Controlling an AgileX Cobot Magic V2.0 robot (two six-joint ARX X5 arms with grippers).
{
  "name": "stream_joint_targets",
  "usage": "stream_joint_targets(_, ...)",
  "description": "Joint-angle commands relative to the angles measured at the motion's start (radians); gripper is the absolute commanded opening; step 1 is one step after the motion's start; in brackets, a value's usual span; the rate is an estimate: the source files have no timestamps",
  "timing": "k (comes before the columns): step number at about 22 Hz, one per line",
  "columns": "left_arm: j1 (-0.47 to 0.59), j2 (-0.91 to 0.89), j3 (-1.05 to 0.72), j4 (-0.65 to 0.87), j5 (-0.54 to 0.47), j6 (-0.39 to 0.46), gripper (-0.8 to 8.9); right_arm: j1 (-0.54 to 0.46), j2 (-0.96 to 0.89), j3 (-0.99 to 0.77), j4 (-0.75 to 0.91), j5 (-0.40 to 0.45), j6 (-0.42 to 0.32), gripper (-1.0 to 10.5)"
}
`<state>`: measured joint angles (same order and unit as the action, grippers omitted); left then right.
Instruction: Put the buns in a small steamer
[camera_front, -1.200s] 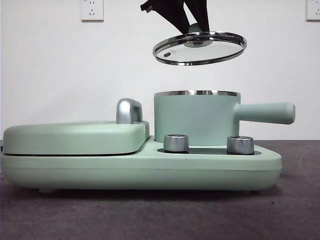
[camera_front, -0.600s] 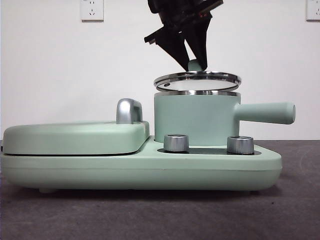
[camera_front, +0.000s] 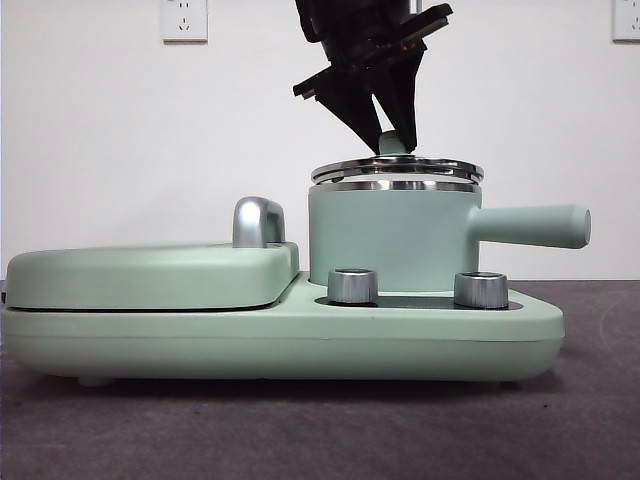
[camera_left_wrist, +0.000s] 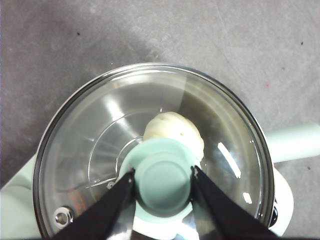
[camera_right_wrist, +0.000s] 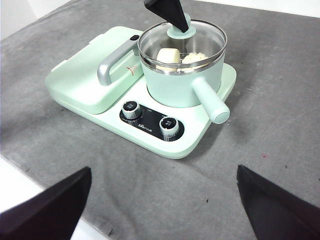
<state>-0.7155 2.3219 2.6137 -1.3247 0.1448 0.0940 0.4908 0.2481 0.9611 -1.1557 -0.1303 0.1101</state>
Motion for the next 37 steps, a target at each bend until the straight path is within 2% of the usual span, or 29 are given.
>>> stream_joint_targets(1, -0.008, 0.023, 0.042, 0.023, 0.006, 0.037, 0.54, 0.007, 0.0, 0.009, 0.011, 0.0, 0.006, 4.7)
stream_joint_targets(7, -0.008, 0.04, 0.042, 0.009, 0.006, 0.104, 0.55, 0.007, 0.0, 0.009, 0.01, 0.0, 0.01, 4.7)
stream_joint_targets(15, -0.008, 0.048, 0.042, 0.003, 0.006, 0.094, 0.66, 0.007, 0.0, 0.009, 0.01, 0.0, 0.01, 4.7)
stream_joint_targets(16, -0.008, 0.048, 0.042, 0.01, 0.006, 0.076, 1.15, 0.007, 0.0, 0.009, 0.01, 0.0, 0.01, 4.7)
stream_joint_targets(20, -0.004, 0.028, 0.043, 0.029, 0.006, 0.042, 4.17, 0.007, 0.0, 0.009, 0.011, 0.0, 0.01, 4.7)
stream_joint_targets(21, -0.004, 0.016, 0.043, 0.026, 0.006, 0.033, 4.27, 0.007, 0.0, 0.009, 0.011, 0.0, 0.01, 4.7)
stream_joint_targets(24, -0.003, -0.05, 0.043, -0.026, 0.006, 0.012, 4.3, 0.007, 0.0, 0.009, 0.011, -0.001, 0.01, 4.7)
stream_joint_targets(27, 0.005, -0.14, 0.043, -0.113, 0.006, -0.063, 4.3, 0.007, 0.0, 0.009, 0.011, -0.001, 0.013, 4.7)
stream_joint_targets(30, 0.011, -0.246, 0.027, -0.132, 0.01, -0.139, 4.28, 0.007, 0.0, 0.009, 0.011, -0.001, 0.01, 4.7)
stream_joint_targets(34, -0.013, -0.457, -0.166, -0.137, 0.01, -0.125, 4.25, 0.007, 0.0, 0.009, 0.01, -0.002, 0.01, 4.7)
stream_joint_targets(37, -0.013, -0.66, -0.405, -0.137, 0.01, -0.102, 4.24, 0.007, 0.0, 0.009, 0.01, -0.003, 0.009, 4.7)
